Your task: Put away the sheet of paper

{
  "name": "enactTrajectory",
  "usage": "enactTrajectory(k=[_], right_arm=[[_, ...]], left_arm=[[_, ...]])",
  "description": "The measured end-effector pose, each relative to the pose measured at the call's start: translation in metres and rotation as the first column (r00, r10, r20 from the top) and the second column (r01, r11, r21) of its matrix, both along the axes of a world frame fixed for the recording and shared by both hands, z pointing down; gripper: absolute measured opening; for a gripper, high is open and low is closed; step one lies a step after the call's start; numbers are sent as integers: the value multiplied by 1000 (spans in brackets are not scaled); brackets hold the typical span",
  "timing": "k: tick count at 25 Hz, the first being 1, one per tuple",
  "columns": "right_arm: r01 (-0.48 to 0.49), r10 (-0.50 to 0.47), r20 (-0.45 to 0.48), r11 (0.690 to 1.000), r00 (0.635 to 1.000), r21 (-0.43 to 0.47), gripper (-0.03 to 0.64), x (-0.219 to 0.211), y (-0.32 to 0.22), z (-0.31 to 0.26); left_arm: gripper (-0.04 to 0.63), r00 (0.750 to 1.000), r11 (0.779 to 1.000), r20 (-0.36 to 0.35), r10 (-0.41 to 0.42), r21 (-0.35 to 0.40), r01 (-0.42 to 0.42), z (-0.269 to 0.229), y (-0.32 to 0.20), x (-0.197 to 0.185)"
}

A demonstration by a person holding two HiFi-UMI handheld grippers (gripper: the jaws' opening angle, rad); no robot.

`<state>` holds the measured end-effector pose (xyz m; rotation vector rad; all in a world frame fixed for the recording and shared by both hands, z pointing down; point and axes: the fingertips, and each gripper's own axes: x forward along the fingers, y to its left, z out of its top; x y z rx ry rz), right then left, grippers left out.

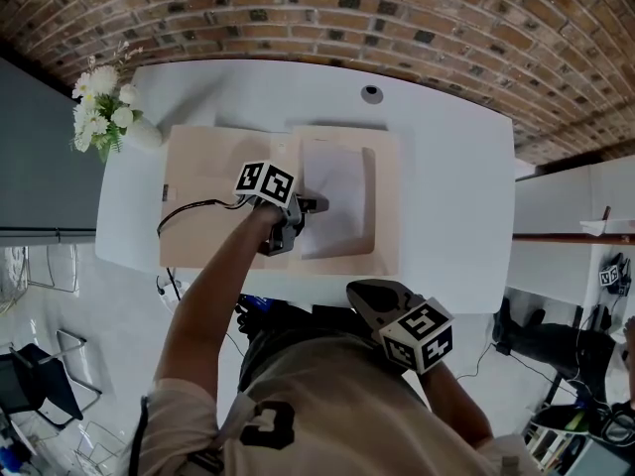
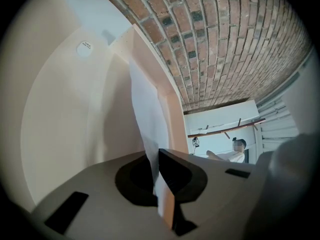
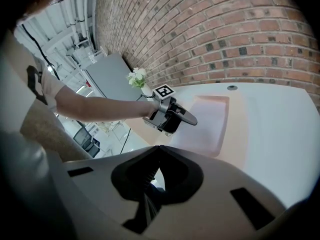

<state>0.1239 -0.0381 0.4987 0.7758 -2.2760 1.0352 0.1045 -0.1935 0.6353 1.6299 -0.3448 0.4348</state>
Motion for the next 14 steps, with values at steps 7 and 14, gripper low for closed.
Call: enactTrajectory(k=[7,14], right_arm=[[-2,2,-1,1000,1000,5,23,-2,2,-2],[-4,4,-4,1000,1000,5,23,-3,7,-1]], left_arm=[[14,1000,1000,-5,1,6,-1,-3,0,0],[14,1000,1000,-4,-5,5,5,-1,3,-2]])
